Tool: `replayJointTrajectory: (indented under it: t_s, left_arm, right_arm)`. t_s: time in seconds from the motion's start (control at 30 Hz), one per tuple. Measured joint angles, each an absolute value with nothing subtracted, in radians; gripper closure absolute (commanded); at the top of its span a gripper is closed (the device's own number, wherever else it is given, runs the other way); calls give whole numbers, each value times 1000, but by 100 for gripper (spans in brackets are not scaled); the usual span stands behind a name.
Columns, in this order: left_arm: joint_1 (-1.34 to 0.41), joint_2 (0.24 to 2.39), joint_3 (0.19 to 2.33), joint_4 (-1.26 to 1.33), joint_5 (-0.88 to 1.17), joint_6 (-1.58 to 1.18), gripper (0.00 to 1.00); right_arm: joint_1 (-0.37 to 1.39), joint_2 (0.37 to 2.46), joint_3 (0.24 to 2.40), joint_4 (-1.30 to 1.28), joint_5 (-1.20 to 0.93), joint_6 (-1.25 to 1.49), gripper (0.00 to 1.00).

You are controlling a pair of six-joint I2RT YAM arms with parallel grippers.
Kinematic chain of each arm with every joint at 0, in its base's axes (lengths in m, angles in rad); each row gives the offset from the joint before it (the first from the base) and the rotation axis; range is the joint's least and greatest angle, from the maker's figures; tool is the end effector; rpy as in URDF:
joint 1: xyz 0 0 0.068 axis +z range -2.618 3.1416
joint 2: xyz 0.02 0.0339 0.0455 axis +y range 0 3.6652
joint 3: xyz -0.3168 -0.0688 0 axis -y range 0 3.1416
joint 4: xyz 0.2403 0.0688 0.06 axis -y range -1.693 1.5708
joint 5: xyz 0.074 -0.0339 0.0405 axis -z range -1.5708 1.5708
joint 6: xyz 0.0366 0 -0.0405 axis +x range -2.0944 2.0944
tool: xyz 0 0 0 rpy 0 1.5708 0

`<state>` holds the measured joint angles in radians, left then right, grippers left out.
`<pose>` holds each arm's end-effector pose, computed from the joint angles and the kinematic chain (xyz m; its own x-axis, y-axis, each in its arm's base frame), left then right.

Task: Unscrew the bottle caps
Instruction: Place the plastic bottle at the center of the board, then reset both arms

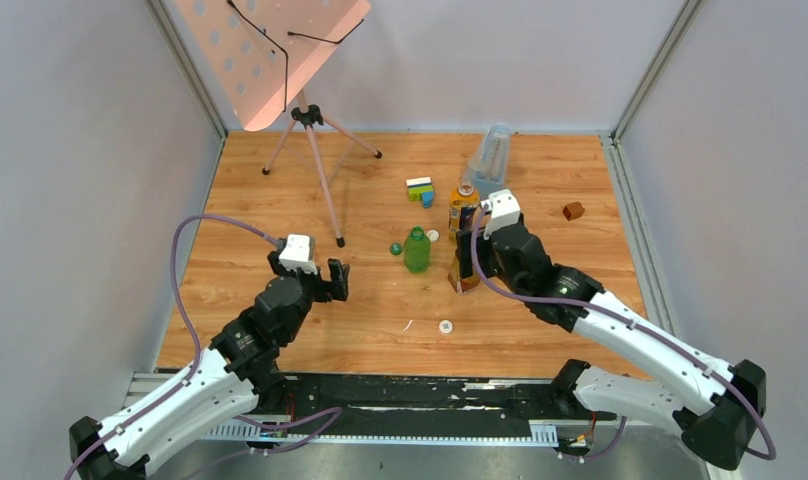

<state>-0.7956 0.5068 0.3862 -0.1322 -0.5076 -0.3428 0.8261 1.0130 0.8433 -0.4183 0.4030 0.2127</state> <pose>0.0767 -0.0528 0.2714 -0.2640 -0.1503 -0.9527 0.2189 0.9527 -0.2109 0.1386 0.1292 0.3411 -0.4636 -0.2164 -0.8592 -0.3656 0.9300 -0.0370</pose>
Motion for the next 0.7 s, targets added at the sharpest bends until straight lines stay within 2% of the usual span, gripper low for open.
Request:
replayJointTrajectory:
  t_s: [0.07,0.2,0.37,0.5,0.7]
  left_arm:
    - [-785,510,388,-156,-550,-346,0]
    - [-697,520,410,-222,-588,-364,0]
    - [-534,521,433,-254,-546,-371,0]
    - [-505,540,484,-284,-503,-393,0]
    - [-504,548,564,-329,-510,-443,0]
  right_arm:
    - [824,963,845,-414,404,218,9]
    - [748,850,844,-393,399,230,5]
    - [337,745,834,-382,266,297,4]
    - [80,735,833,-397,76,356,4]
    - [31,746,815,-426,-68,399,3]
